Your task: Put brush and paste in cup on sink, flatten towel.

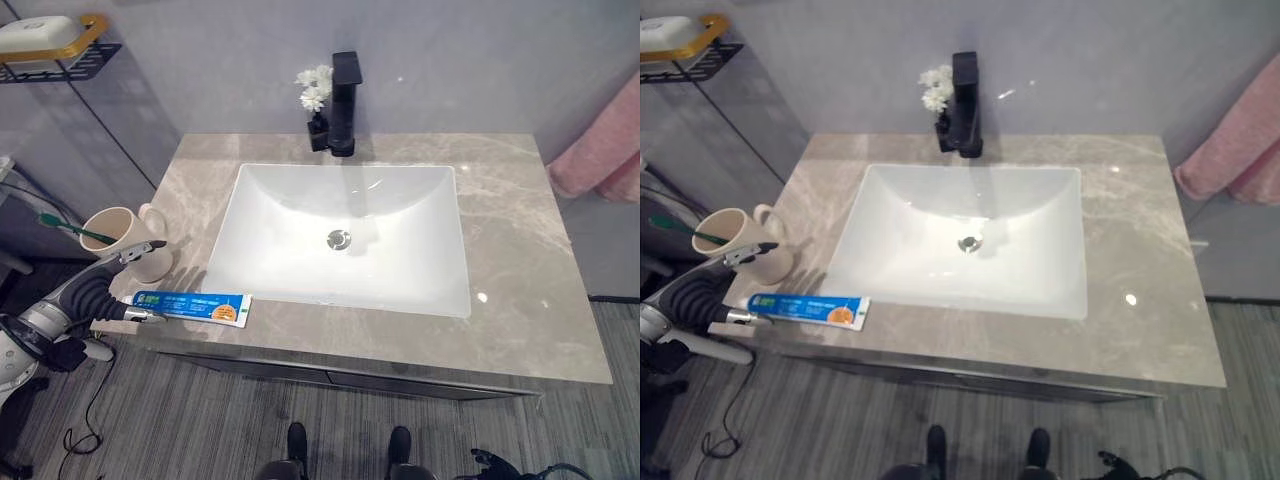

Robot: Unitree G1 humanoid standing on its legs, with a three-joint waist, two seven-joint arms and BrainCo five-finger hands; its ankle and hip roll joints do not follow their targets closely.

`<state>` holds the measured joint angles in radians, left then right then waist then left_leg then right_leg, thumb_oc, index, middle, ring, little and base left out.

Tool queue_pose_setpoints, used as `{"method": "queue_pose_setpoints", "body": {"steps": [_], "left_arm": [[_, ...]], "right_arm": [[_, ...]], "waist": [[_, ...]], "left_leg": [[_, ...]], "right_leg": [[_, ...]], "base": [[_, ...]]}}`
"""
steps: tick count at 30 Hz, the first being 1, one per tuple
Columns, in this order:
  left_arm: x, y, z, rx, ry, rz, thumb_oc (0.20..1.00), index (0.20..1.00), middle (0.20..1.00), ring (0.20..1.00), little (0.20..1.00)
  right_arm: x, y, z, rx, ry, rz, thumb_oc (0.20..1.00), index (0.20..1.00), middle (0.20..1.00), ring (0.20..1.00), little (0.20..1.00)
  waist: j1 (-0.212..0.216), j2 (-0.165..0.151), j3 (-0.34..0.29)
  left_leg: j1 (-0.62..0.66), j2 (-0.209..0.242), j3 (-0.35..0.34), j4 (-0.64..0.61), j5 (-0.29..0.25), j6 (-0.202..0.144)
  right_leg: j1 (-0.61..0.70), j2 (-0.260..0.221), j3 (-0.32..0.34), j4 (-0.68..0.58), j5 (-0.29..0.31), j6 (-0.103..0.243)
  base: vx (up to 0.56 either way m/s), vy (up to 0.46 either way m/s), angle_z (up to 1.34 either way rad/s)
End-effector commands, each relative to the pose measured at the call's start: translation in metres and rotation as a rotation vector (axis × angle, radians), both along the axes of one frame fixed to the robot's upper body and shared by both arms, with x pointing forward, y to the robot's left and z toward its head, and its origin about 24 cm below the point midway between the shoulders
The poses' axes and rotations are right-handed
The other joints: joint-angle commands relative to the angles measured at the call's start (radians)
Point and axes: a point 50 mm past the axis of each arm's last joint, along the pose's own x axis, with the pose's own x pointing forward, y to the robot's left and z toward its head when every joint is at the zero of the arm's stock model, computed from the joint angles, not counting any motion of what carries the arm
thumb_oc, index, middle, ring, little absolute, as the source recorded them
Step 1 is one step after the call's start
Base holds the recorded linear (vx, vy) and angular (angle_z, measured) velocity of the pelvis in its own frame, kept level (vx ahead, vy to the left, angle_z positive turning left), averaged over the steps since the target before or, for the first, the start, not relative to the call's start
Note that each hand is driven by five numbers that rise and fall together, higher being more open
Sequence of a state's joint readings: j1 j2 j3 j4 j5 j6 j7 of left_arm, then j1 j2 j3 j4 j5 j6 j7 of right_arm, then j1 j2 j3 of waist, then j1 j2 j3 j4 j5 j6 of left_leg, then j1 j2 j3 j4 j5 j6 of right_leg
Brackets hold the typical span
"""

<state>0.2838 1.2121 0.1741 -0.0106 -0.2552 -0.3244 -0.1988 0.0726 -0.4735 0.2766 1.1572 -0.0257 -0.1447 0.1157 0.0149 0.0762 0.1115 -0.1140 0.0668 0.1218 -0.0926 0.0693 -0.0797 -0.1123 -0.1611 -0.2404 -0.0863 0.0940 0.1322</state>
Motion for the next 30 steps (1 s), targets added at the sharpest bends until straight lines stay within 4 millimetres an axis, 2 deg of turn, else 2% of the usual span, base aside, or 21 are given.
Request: {"method": "queue_pose_setpoints", "body": {"steps": [1,9,19,30], "left_arm": [[0.005,0.007,0.026,0.019,-0.136,0.028,1.0,1.0,1.0,1.0,1.0],[0.001,0.004,0.021,0.036,-0.099,0.003,1.0,1.0,1.0,1.0,1.0],[-0.001,-0.001,0.018,0.1,-0.048,-0.038,1.0,1.0,1.0,1.0,1.0],[0.004,-0.009,0.034,0.287,-0.073,-0.102,1.0,1.0,1.0,1.0,1.0]], "right_arm": [[0.012,-0.009,0.007,-0.03,-0.017,0.045,1.0,1.0,1.0,1.0,1.0],[0.024,-0.008,0.011,-0.047,-0.047,0.104,1.0,1.0,1.0,1.0,1.0],[0.033,-0.008,0.016,-0.061,-0.073,0.149,1.0,1.0,1.0,1.0,1.0],[0.049,-0.004,0.022,-0.073,-0.118,0.22,1.0,1.0,1.0,1.0,1.0]], "waist": [[-0.009,-0.033,0.03],[-0.003,-0.035,0.043],[-0.005,-0.039,0.057],[0.001,-0.051,0.091]], "left_leg": [[0.024,-0.064,0.047,0.005,-0.049,0.029],[0.012,-0.084,0.053,0.005,-0.055,0.042],[0.034,-0.095,0.04,0.007,-0.064,0.052],[0.011,-0.1,0.027,0.006,-0.054,0.055]], "right_leg": [[0.009,-0.058,0.102,-0.001,0.034,0.089],[-0.009,-0.083,0.113,0.0,0.064,0.106],[0.017,-0.094,0.095,0.016,0.044,0.103],[-0.007,-0.103,0.077,0.029,0.04,0.102]], "base": [[0.01,0.085,-0.15],[0.02,0.058,-0.1],[0.01,0.014,0.01],[-0.05,0.007,0.08]]}}
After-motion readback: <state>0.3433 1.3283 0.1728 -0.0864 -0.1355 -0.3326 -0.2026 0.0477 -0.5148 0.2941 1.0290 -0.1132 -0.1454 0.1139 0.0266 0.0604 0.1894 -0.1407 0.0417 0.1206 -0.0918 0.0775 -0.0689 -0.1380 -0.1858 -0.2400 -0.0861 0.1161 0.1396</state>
